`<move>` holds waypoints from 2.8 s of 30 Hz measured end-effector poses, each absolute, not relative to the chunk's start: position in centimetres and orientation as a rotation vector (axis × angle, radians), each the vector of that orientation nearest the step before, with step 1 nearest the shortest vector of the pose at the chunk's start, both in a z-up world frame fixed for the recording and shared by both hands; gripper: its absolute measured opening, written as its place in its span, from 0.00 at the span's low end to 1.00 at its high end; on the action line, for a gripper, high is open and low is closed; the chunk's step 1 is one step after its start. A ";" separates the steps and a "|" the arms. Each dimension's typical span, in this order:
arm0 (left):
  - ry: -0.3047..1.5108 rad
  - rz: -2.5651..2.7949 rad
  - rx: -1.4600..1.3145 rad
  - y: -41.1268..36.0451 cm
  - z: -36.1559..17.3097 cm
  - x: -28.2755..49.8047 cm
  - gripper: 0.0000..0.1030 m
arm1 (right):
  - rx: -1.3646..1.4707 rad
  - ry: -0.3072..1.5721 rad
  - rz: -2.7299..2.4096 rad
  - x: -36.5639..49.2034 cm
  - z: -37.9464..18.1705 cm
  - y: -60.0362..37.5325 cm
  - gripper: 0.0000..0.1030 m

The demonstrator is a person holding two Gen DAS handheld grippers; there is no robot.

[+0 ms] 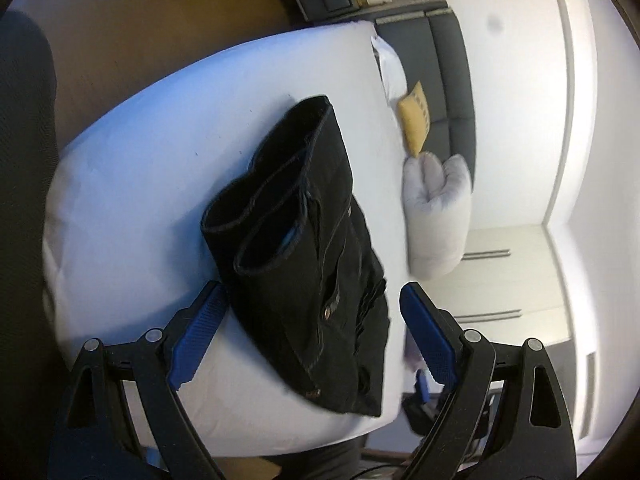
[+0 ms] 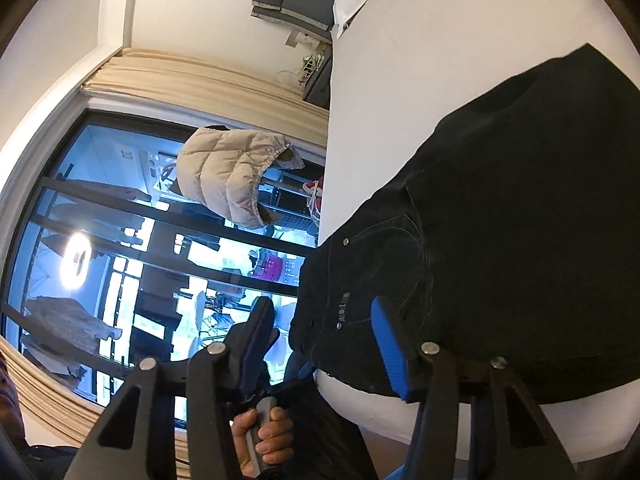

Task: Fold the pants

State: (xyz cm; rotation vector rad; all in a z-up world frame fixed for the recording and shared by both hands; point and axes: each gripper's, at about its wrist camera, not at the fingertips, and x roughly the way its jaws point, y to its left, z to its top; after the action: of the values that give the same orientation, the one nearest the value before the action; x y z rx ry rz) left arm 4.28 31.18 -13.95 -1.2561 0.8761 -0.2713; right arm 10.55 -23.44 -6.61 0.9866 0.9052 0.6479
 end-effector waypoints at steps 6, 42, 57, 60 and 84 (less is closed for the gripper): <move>0.864 -0.266 -1.271 30.5 -14.3 5.2 0.84 | 1.021 0.895 0.659 11.3 -6.8 -23.7 0.53; 0.850 -0.450 -0.597 16.3 0.1 12.5 0.16 | 0.937 1.111 0.594 18.5 -12.5 -22.2 0.68; 0.898 -0.691 -0.089 -3.3 -0.6 10.6 0.16 | 0.797 1.092 0.750 19.4 -5.7 -23.8 0.93; 0.894 -0.697 -0.046 -4.8 -0.8 10.4 0.16 | 0.739 1.143 0.689 19.3 -6.5 -23.7 0.82; 0.956 -0.889 0.122 -19.4 -4.4 16.8 0.15 | 0.785 1.133 0.459 15.3 -10.9 -33.3 0.16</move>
State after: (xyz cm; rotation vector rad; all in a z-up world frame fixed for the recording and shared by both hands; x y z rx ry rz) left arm 16.83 -19.36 -4.38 0.1224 0.9563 -0.8886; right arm 15.31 -33.32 -10.90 0.7852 1.1327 0.4591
